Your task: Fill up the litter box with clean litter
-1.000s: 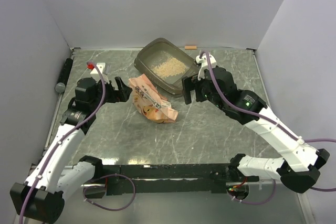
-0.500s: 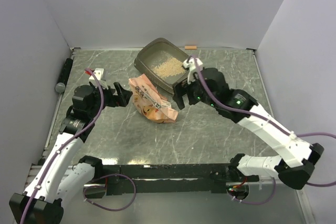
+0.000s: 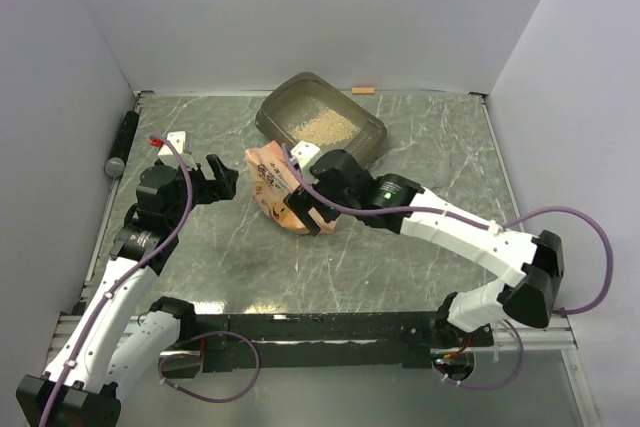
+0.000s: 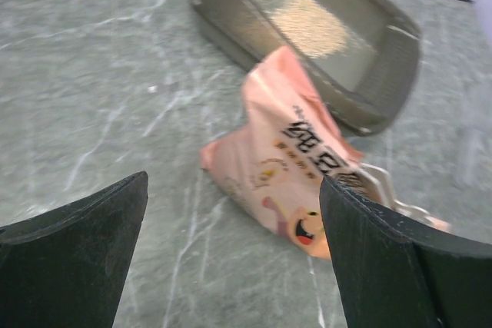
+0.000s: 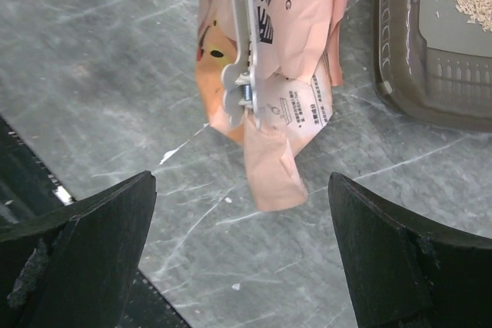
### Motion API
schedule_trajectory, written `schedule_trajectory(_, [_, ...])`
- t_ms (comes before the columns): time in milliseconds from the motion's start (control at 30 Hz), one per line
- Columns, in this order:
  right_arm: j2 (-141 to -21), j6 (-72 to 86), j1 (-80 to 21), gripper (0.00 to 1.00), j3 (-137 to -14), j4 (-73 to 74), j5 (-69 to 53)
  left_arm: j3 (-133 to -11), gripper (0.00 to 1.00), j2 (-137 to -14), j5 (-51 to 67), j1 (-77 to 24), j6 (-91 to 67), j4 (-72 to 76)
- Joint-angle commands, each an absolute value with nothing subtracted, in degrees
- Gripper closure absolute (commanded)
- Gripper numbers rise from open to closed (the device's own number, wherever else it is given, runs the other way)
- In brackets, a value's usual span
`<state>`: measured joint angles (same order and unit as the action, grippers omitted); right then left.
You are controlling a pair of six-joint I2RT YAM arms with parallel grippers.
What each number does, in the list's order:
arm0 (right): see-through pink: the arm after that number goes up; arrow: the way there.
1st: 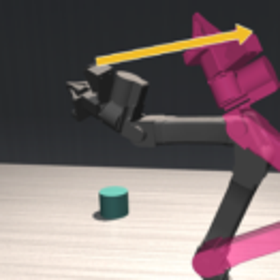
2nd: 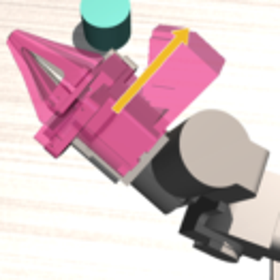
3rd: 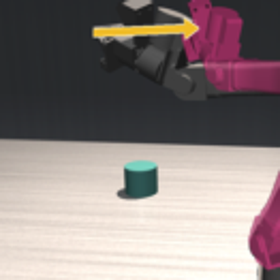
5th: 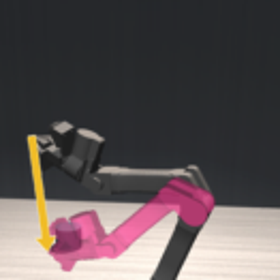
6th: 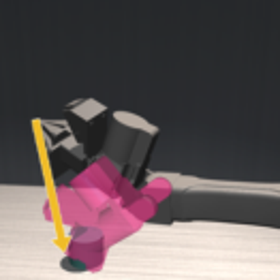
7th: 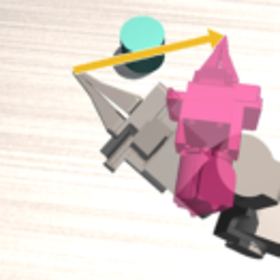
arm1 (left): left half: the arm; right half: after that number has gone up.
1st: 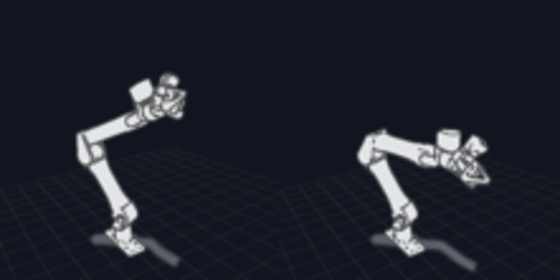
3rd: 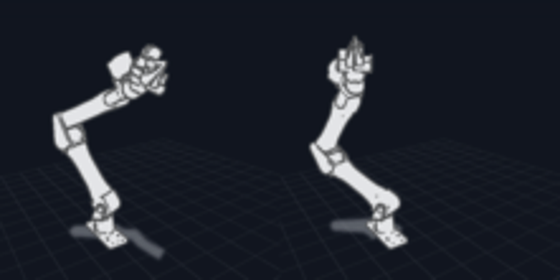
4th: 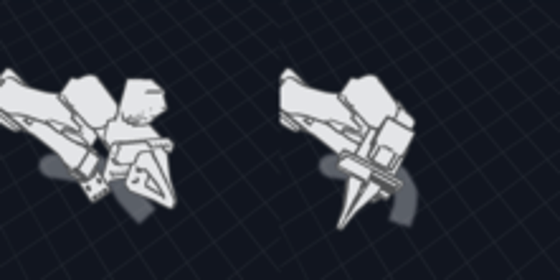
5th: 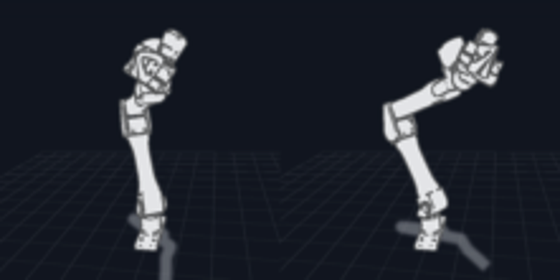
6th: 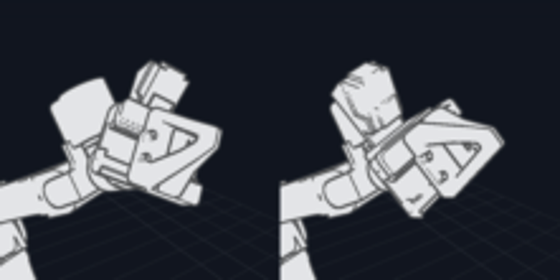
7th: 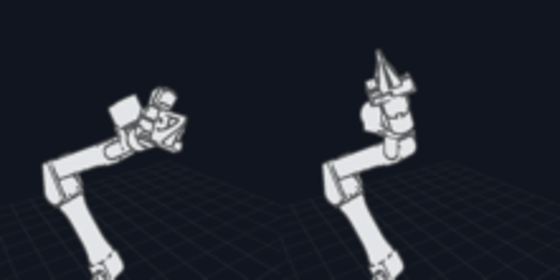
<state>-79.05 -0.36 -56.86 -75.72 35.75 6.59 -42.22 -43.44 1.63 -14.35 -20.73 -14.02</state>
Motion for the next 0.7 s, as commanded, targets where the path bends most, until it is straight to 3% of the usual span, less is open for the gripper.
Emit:
schedule_trajectory(0, [-81.21, -3.43, -57.22, 0.02, -77.43, 32.43, 8.88, -43.15, 0.03, -42.63, -7.28, -14.5, -22.24, -15.38])
schedule_trajectory(467, [-88.68, -4.83, -57.57, 0.04, -80.51, 30.41, 8.26, -43.16, 0.03, -41.92, -7.12, -14.5, -22.24, -15.47])
schedule_trajectory(667, [-90.35, -5.18, -57.57, 0.11, -80.51, 29.09, 8.79, -43.15, 0.03, -42.1, -6.5, -14.59, -22.24, -15.38])
